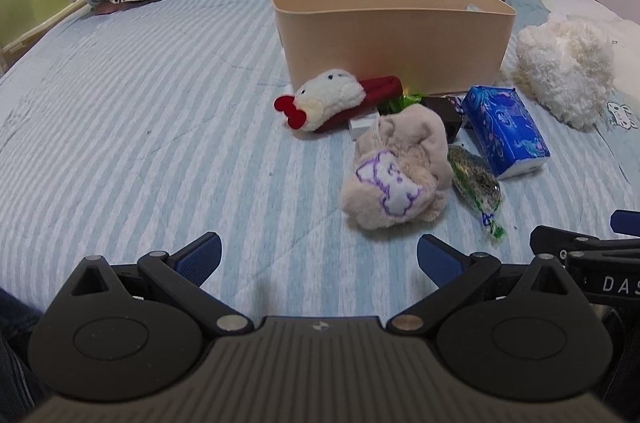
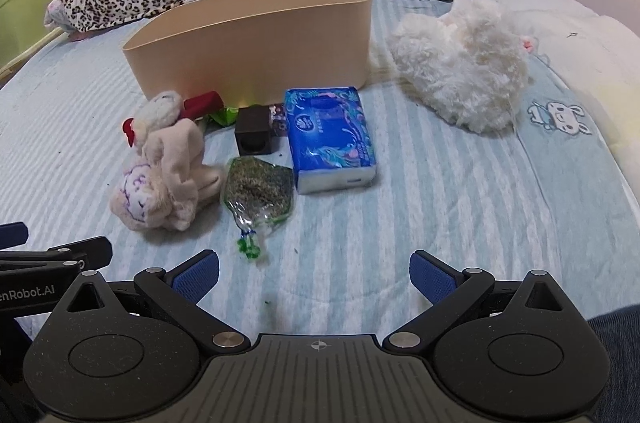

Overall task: Organize objects
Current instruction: 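Move both tools toward the pile of items beside the beige basket, then grasp the pink plush with the left tool while the right tool grasps the herb bag, then carry both items over the basket and open both tools to drop them, then grasp the Hello Kitty plush with the left tool while the right tool grasps the blue tissue pack, then lift both items over the basket and open both tools to release them, then grasp the white medicine box with the left tool while the right tool grasps the small printed box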

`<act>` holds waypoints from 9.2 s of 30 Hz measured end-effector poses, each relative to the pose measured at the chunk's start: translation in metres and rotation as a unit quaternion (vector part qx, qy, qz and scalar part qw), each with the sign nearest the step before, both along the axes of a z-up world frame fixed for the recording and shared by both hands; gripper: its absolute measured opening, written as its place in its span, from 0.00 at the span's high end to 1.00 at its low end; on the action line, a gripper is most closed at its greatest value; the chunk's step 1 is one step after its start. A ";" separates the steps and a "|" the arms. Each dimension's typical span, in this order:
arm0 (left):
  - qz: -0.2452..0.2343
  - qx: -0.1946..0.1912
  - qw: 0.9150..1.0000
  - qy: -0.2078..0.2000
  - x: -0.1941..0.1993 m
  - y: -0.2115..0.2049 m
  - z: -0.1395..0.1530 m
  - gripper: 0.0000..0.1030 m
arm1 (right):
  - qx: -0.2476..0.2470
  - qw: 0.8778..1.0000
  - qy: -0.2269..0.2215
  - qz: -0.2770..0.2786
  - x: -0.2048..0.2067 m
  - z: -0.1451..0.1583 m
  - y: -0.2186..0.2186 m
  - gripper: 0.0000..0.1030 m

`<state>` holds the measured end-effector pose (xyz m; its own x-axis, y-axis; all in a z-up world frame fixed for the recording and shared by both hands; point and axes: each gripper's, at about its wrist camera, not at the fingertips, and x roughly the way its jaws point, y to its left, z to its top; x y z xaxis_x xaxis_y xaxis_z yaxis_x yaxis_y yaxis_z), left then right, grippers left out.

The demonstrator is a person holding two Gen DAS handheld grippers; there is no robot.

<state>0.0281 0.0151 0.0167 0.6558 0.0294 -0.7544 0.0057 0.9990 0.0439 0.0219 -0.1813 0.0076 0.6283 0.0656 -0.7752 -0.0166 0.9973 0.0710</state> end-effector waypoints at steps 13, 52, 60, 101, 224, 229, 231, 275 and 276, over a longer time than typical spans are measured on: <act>-0.061 0.013 0.998 0.026 0.065 0.003 -0.002 0.00 | -0.020 0.998 0.042 0.035 0.049 -0.014 0.016 0.00; -0.146 -0.129 0.977 0.091 0.104 -0.016 -0.017 0.64 | 0.021 0.997 0.043 0.060 0.066 -0.023 0.009 0.88; -0.111 -0.121 0.986 0.030 0.097 0.014 0.022 0.64 | 0.022 0.998 -0.015 0.062 0.058 0.018 0.010 0.88; -0.037 -0.050 0.998 -0.034 0.245 0.010 0.028 0.17 | -0.053 0.996 -0.059 0.043 0.230 0.035 0.019 0.41; -0.082 0.034 0.996 -0.008 0.271 -0.022 0.002 0.41 | -0.030 0.996 -0.072 0.046 0.265 0.044 0.005 0.26; -0.080 0.018 0.996 -0.033 0.245 -0.015 0.029 0.27 | -0.032 0.991 -0.111 0.061 0.235 0.079 -0.003 0.03; -0.079 0.018 0.996 -0.042 0.234 -0.012 0.038 0.27 | -0.035 0.990 -0.118 0.065 0.224 0.091 -0.008 0.00; -0.076 -0.042 0.994 0.061 0.188 -0.017 -0.052 0.17 | -0.016 0.996 0.038 0.082 0.189 -0.030 -0.014 0.00; -0.075 -0.039 0.994 0.063 0.189 -0.018 -0.053 0.17 | -0.017 0.996 0.038 0.082 0.190 -0.031 -0.012 0.00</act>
